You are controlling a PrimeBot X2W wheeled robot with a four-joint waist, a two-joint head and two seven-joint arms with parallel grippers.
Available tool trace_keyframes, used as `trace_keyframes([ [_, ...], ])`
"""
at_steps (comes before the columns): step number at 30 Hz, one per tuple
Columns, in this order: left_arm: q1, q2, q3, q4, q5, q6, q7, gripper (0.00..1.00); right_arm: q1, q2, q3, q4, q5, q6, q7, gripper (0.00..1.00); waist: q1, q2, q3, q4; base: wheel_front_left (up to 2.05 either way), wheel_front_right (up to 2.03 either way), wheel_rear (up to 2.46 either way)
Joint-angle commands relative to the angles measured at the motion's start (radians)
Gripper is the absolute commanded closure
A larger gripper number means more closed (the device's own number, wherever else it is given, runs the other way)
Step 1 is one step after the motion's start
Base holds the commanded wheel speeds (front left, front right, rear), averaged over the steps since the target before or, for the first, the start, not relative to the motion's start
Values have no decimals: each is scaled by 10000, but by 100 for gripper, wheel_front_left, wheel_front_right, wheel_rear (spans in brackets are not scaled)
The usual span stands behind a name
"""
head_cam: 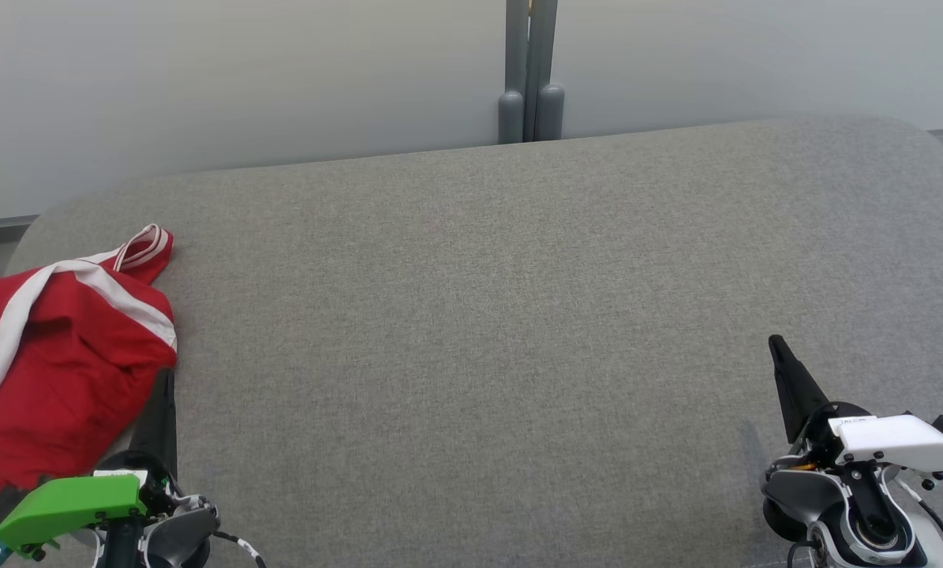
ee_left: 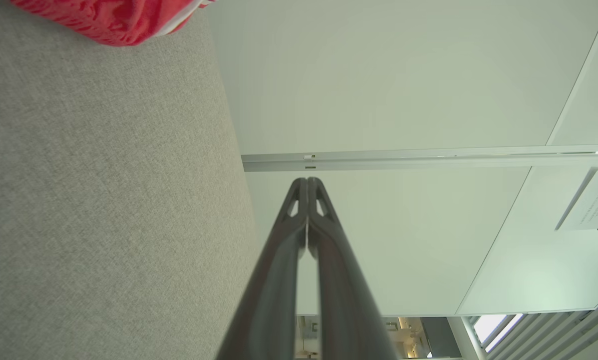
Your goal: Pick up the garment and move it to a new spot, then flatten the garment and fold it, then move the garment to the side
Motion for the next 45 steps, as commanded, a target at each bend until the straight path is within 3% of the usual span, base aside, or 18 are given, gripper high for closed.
trace_keyframes([
  [1,-109,69,25,-17,-12,-43,31,100,124,-47,-17,-43,69,4,17,100,0,0,0,0,0,0,0],
  [11,-109,69,25,-17,-12,-43,31,100,124,-47,-17,-43,69,4,16,100,0,0,0,0,0,0,0],
  [12,10,-6,-2,26,1,2,-6,0,3,3,3,33,-6,0,-3,0,0,0,1,0,0,0,0],
  [22,137,-5,-213,423,579,13,-382,0,114,-110,297,282,-507,-1,-345,0,0,0,20,0,0,0,0],
  [45,188,-30,-398,605,5559,183,-1446,0,-13,-420,1080,260,-4701,0,-1314,0,0,0,50,-44,0,0,0],
])
